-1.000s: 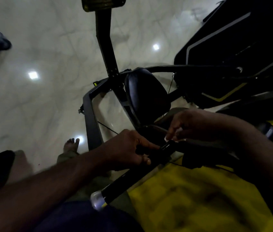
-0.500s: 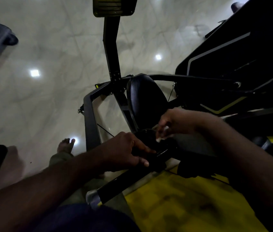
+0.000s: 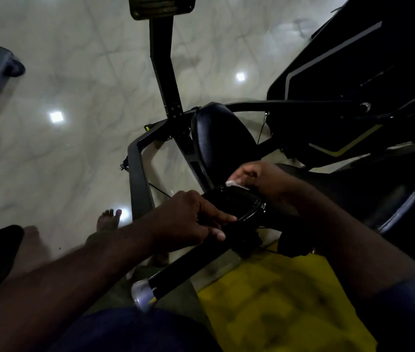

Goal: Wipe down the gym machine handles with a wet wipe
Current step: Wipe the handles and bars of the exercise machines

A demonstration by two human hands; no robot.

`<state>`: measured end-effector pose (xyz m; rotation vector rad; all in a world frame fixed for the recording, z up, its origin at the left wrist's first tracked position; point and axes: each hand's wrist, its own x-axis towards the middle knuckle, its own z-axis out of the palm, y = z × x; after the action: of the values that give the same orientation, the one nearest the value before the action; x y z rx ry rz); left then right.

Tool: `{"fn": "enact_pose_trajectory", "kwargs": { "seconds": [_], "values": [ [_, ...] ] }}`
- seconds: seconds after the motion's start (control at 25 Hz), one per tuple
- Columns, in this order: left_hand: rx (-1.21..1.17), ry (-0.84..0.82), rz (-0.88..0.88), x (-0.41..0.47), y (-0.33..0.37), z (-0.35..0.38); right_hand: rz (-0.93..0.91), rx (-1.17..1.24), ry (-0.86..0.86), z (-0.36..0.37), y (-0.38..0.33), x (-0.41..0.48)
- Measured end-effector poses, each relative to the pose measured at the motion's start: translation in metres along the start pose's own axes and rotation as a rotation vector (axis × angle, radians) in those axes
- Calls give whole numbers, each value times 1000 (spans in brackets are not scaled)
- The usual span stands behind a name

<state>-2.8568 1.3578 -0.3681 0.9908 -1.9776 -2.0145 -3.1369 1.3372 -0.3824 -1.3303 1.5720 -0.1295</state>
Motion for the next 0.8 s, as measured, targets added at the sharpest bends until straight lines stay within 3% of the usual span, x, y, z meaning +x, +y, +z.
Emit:
{"fn": "enact_pose_trajectory", "kwargs": {
  "seconds": [0.16, 0.36, 0.52, 0.64, 0.8],
  "values": [
    [71, 18, -2, 2, 11, 0, 164, 457, 186, 9, 16, -78],
    [141, 28, -20, 0, 15, 2, 381, 1182, 265, 65, 26, -57],
    [115, 38, -24, -7, 14, 6, 322, 1279, 267, 88, 61, -46],
    [171, 33, -24, -8, 21, 7, 259, 1458, 293, 76, 36, -79],
    [286, 3, 9, 1, 28, 0, 136, 1333, 531, 63, 9, -118]
  ]
}}
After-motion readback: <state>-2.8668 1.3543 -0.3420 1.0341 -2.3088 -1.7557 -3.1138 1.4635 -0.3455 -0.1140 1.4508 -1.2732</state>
